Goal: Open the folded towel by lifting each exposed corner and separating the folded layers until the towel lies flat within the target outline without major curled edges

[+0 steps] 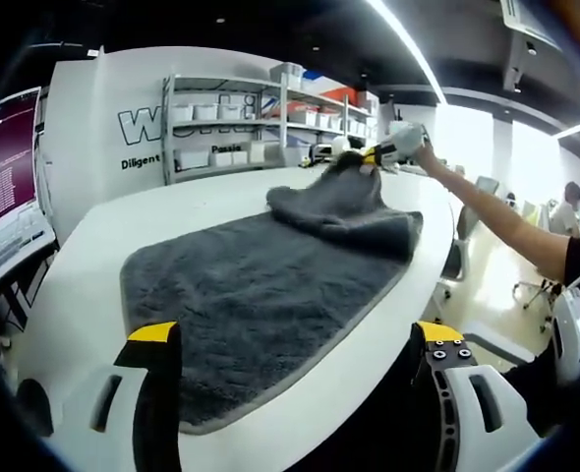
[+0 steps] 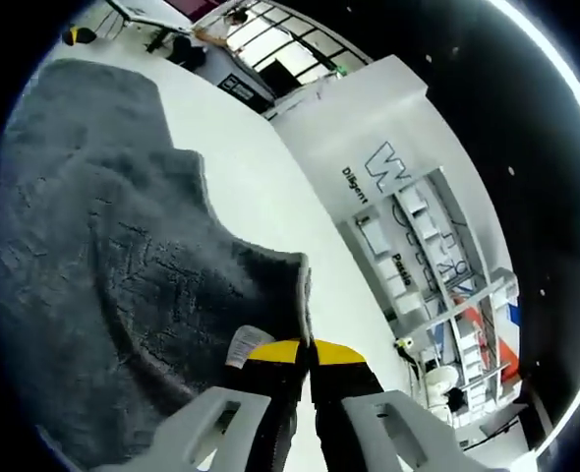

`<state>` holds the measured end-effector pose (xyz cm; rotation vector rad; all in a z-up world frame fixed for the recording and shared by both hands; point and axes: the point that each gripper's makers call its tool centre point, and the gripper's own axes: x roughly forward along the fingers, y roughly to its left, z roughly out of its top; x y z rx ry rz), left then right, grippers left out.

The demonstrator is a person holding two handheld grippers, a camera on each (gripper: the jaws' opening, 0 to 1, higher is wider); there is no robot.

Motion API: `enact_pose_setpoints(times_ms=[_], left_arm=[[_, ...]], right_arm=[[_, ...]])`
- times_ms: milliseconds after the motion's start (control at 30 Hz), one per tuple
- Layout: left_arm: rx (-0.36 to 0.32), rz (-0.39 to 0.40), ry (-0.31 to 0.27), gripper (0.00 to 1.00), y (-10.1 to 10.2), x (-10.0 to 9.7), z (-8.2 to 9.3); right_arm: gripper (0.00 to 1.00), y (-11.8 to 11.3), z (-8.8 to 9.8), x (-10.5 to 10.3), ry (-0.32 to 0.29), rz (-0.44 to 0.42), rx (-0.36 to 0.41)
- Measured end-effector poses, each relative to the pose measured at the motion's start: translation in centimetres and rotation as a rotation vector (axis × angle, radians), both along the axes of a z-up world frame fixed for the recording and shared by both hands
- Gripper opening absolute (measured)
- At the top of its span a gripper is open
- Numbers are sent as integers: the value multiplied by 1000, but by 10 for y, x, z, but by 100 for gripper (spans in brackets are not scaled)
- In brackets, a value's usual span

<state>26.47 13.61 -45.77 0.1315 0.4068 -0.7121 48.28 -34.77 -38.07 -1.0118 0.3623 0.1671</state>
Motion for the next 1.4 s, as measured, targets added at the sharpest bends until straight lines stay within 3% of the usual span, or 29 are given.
enact_pose_setpoints(times_ms=[267, 367, 533, 800, 967, 1100, 1233, 1333, 1400], left_arm=[[5, -1, 3, 95, 1, 1, 0], [4, -1, 2, 95, 0, 1, 0], [8, 2, 1, 95, -2, 2, 0], [12, 1, 8, 94, -6, 2, -2], [9, 4, 6, 94, -6, 3, -1], [14, 5, 6, 94, -7, 3, -2], [-1, 8, 0, 94, -6, 6, 0], [6, 18, 6, 94, -3, 9, -3], [21, 30, 5, 94, 1, 11, -5]], right_arm=[[0, -56, -26, 10, 73, -139, -20], [0, -77, -35, 9, 93, -196, -76], [0, -100, -59, 14, 143, -241, -94], [0, -114, -94, 25, 184, -266, -123], [0, -118, -95, 30, 169, -277, -142], [10, -124, -99, 25, 168, -321, -145], [36, -131, -95, 21, 146, -348, -166], [35, -137, -99, 14, 179, -366, -135], [40, -143, -97, 9, 183, -394, -128]])
